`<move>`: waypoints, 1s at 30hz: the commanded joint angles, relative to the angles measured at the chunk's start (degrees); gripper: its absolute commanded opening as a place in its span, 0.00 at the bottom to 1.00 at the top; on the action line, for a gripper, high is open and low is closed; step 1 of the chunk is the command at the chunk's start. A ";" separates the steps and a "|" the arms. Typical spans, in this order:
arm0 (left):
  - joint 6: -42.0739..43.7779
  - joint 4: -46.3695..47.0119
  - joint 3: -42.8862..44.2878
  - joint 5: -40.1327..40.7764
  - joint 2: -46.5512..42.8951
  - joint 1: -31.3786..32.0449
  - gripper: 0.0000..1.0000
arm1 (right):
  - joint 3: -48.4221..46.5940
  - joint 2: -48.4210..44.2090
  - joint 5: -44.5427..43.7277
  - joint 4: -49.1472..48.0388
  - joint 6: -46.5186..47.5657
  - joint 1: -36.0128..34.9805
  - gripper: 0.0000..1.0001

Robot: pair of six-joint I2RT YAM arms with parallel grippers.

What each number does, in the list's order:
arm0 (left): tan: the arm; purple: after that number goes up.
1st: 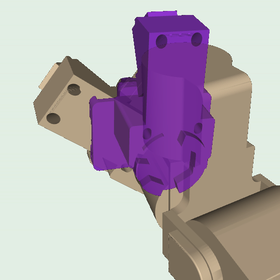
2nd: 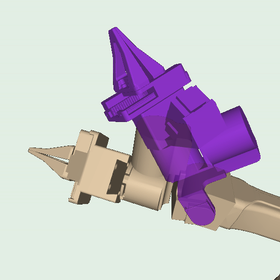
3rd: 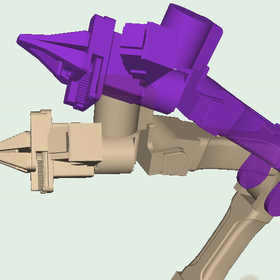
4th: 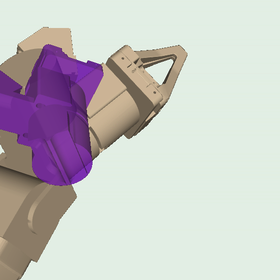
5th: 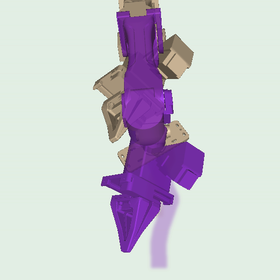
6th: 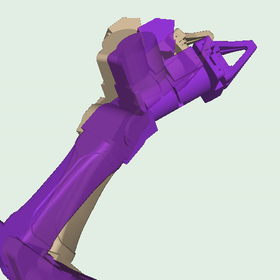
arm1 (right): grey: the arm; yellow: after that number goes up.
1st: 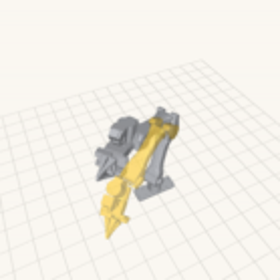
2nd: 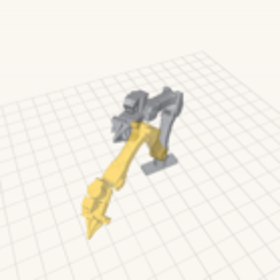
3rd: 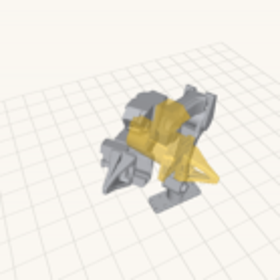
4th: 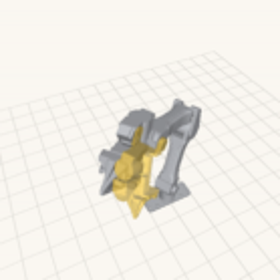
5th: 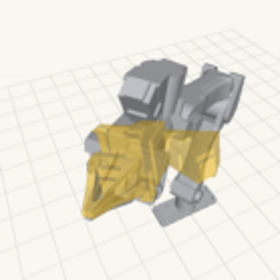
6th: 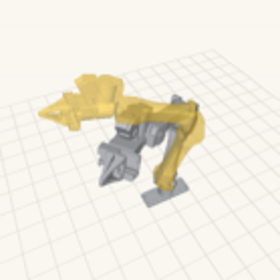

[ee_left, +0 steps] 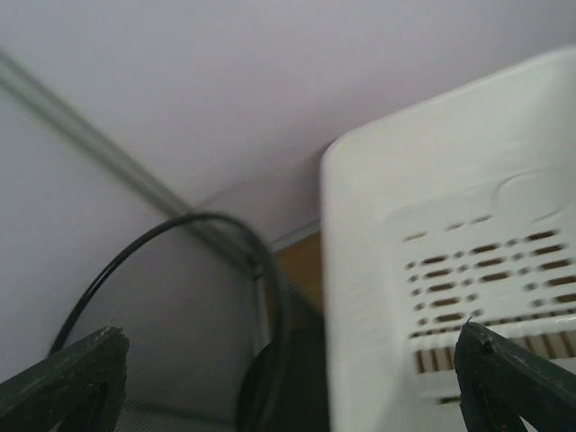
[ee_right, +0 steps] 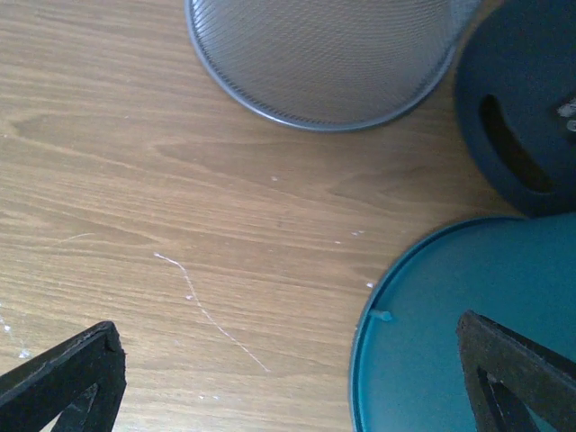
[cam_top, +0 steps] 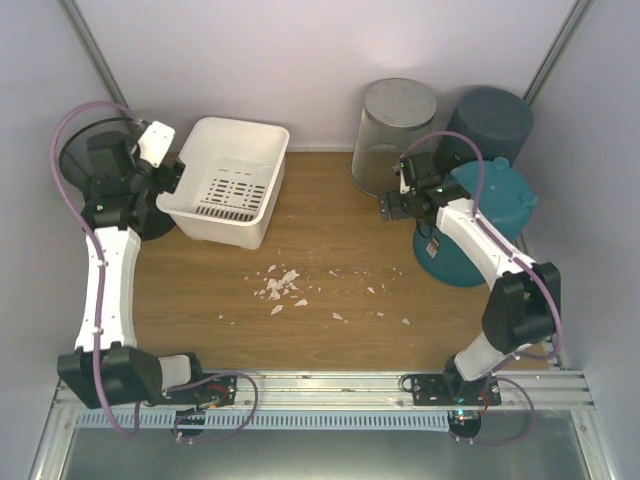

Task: Turn the large container upside down

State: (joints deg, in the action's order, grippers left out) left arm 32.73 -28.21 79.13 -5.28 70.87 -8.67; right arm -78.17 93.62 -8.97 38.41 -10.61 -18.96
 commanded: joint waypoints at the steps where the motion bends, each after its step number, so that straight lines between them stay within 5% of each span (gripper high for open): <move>1: 9.52 -2.86 3.81 3.21 6.20 -5.14 0.97 | 4.17 -4.23 0.16 -1.89 1.83 2.70 1.00; 13: 12.59 -11.09 12.39 0.59 21.17 -12.92 0.94 | 11.36 -8.41 4.53 -3.87 8.62 11.12 1.00; 20: 13.65 -20.83 21.98 -0.45 28.84 -13.22 0.73 | 10.72 -9.31 5.16 -3.56 8.38 12.40 1.00; 23: 14.45 -22.75 23.17 -0.03 30.60 -13.15 0.71 | 11.22 -9.12 5.17 -3.79 8.41 12.41 1.00; 27: 15.08 -24.67 23.44 1.30 33.27 -13.22 0.53 | 11.29 -8.85 5.51 -3.96 8.24 12.38 0.99; 30: 15.07 -24.89 23.61 1.61 33.93 -13.22 0.16 | 11.35 -8.97 6.44 -4.10 8.06 12.37 1.00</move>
State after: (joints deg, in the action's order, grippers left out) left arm 48.23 -52.51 102.48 -6.37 102.43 -21.30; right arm -66.67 85.27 -3.97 35.70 -3.14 -7.01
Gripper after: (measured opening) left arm 0.302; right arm 0.995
